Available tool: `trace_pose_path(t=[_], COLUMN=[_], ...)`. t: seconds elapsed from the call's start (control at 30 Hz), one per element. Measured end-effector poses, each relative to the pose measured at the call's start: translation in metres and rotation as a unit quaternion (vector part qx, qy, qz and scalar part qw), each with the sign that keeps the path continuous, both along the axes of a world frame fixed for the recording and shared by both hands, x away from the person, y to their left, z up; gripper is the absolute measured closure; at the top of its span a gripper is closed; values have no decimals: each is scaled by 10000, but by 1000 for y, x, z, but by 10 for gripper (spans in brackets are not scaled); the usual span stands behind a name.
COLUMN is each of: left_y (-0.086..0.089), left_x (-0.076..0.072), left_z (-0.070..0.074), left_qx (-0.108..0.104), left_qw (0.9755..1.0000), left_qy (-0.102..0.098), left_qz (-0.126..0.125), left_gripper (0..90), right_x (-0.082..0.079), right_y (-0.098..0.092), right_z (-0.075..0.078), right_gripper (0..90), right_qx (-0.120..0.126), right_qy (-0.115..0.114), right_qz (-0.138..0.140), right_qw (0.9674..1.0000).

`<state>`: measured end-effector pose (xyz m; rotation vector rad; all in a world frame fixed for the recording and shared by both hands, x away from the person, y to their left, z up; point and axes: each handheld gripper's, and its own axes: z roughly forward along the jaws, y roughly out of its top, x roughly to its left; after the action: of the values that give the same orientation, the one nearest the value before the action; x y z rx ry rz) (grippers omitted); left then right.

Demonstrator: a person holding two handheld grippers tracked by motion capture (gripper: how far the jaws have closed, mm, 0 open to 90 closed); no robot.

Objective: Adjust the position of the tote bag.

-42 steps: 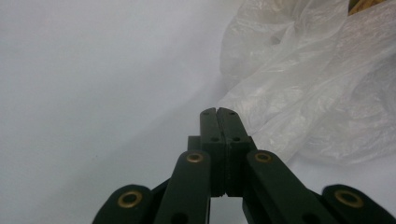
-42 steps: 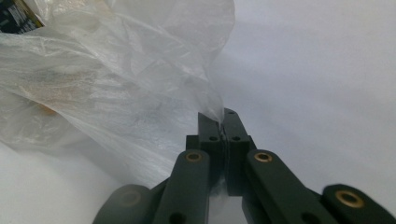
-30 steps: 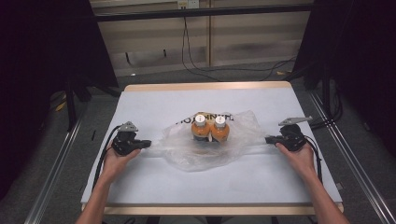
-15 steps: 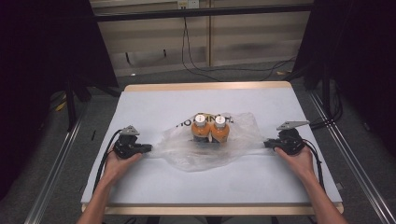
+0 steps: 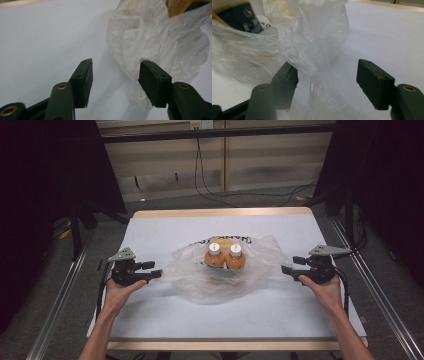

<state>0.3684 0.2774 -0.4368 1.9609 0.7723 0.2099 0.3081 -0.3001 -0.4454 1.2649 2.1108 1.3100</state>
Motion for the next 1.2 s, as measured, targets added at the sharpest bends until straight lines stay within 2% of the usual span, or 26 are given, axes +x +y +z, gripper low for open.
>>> trace_pose_path(t=[0.03, 0.1, 0.2, 0.4, 0.47, 0.53, 0.77, 0.83, 0.93, 1.0, 1.07, 1.2], left_y=[1, 4, 9, 15, 14, 10, -8, -12, -22, -33, -46, -71], left_x=[-1, -3, -6, -13, -15, -16, -18, -18, -14, -12, -10, -2], left_z=[2, 8, 16, 33, 37, 39, 41, 41, 43, 43, 44, 44], left_qx=[-96, -127, -341, -517, -480, -463, -280, -270, -201, -130, -35, 106], left_qw=[9999, 9999, 9992, 9978, 9979, 9979, 9980, 9980, 9976, 9970, 9961, 9935], left_qy=[-3, -80, -193, -420, -434, -453, -455, -453, -464, -461, -448, -454], left_qz=[-39, 33, 81, 68, 56, -62, -329, -361, -476, -616, -765, -1038], left_gripper=[422, 401, 380, 350, 357, 377, 538, 608, 685, 718, 748, 826], right_x=[-1, -4, -8, -15, -16, -18, -26, -27, -22, -16, -9, 6], right_y=[0, 1, 3, 5, 5, 7, 12, 14, 21, 29, 39, 60], right_z=[3, 8, 18, 34, 39, 43, 60, 63, 62, 59, 56, 54], right_gripper=[297, 264, 239, 203, 203, 200, 193, 243, 393, 525, 633, 788], right_qx=[11, 19, 99, 189, 203, 194, 267, 255, 136, 77, 10, -144], right_qy=[-51, -105, -259, -462, -523, -579, -780, -776, -682, -587, -514, -390], right_qz=[-6, 1, 43, 91, 99, 145, 335, 343, 510, 693, 851, 1200], right_qw=[10000, 9999, 9996, 9987, 9984, 9980, 9960, 9961, 9963, 9958, 9950, 9919])
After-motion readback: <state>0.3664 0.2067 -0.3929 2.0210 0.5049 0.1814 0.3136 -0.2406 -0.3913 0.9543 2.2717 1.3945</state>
